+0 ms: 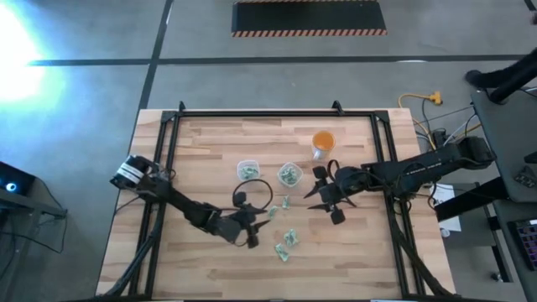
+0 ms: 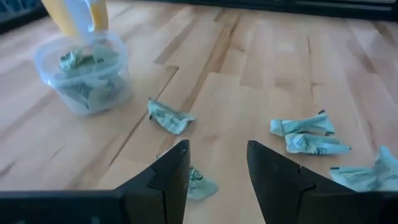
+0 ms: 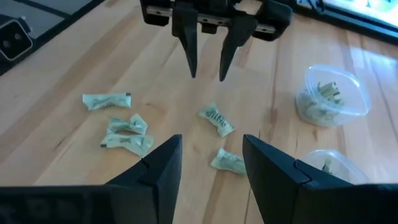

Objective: Pick and place items into bin
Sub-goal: Put the white stevia packet into the left transparent bin

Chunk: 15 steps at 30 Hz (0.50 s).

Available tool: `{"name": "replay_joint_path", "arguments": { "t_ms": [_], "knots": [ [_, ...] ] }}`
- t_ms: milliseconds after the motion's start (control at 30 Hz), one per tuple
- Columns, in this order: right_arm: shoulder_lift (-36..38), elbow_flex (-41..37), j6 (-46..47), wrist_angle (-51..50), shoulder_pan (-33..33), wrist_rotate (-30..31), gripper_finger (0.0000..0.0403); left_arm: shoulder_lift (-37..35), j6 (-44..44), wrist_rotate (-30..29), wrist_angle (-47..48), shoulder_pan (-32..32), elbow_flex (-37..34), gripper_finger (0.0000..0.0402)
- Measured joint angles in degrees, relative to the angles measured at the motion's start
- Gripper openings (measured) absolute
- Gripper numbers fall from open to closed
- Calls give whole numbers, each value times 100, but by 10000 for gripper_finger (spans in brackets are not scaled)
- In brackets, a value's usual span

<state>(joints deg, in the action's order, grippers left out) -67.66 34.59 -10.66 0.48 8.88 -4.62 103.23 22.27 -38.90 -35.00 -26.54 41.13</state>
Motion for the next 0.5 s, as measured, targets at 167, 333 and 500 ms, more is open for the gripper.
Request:
{"name": "replay_joint_path", "arguments": {
  "t_ms": [167,333,500],
  "knots": [
    [0,-17,-30,-30,0,0,153,222,440,-6,325,96,194,144],
    [0,-20,-34,-33,0,0,147,327,775,17,1053,199,448,144],
    [0,-22,-28,-29,0,-2,142,327,895,24,1347,279,566,144]
  ]
}}
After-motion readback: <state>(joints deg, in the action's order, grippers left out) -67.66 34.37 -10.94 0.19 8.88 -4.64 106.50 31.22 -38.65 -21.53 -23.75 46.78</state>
